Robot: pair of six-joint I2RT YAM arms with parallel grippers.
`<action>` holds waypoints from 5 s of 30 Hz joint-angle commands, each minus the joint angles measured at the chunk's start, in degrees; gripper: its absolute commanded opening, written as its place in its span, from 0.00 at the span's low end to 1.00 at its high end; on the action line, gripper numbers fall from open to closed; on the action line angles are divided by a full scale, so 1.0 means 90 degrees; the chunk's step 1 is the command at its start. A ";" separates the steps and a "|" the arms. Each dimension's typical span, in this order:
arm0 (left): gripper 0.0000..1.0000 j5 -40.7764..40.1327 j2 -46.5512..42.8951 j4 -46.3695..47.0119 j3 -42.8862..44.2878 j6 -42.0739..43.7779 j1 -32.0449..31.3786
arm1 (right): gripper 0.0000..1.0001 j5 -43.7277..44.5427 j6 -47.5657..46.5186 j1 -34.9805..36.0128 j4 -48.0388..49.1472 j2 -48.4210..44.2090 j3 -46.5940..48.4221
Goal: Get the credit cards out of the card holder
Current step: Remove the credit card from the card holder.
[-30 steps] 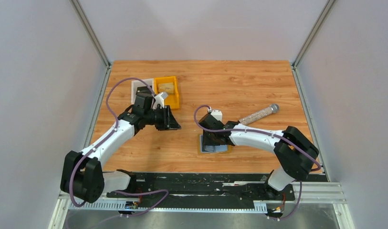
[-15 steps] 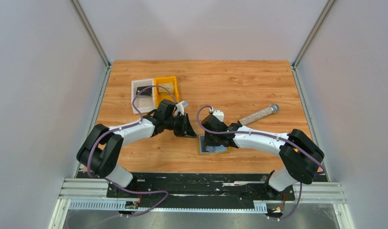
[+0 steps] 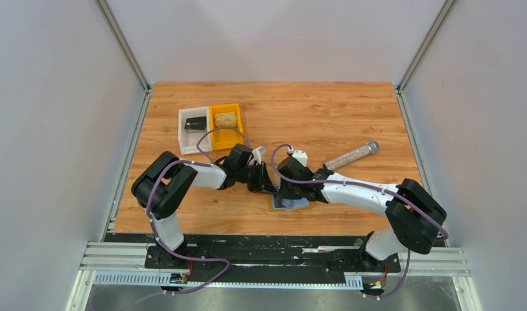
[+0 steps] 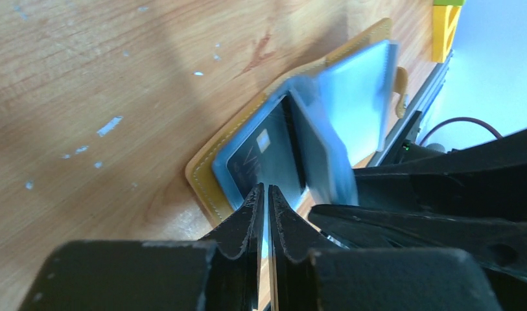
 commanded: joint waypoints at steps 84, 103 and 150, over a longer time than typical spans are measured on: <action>0.40 -0.0129 0.0787 0.1850 0.0217 -0.0654 -0.0724 | 0.25 -0.1548 -0.0773 -0.1880 0.0471 -0.1045 -0.1361; 0.35 -0.0040 0.1029 0.2527 0.0097 -0.1029 -0.0813 | 0.24 -0.1620 -0.0623 -0.1890 0.0718 -0.0990 -0.1670; 0.09 -0.0243 0.0780 0.2735 -0.0249 -0.1332 -0.0747 | 0.23 -0.1677 -0.0699 -0.2046 0.0799 -0.0849 -0.1726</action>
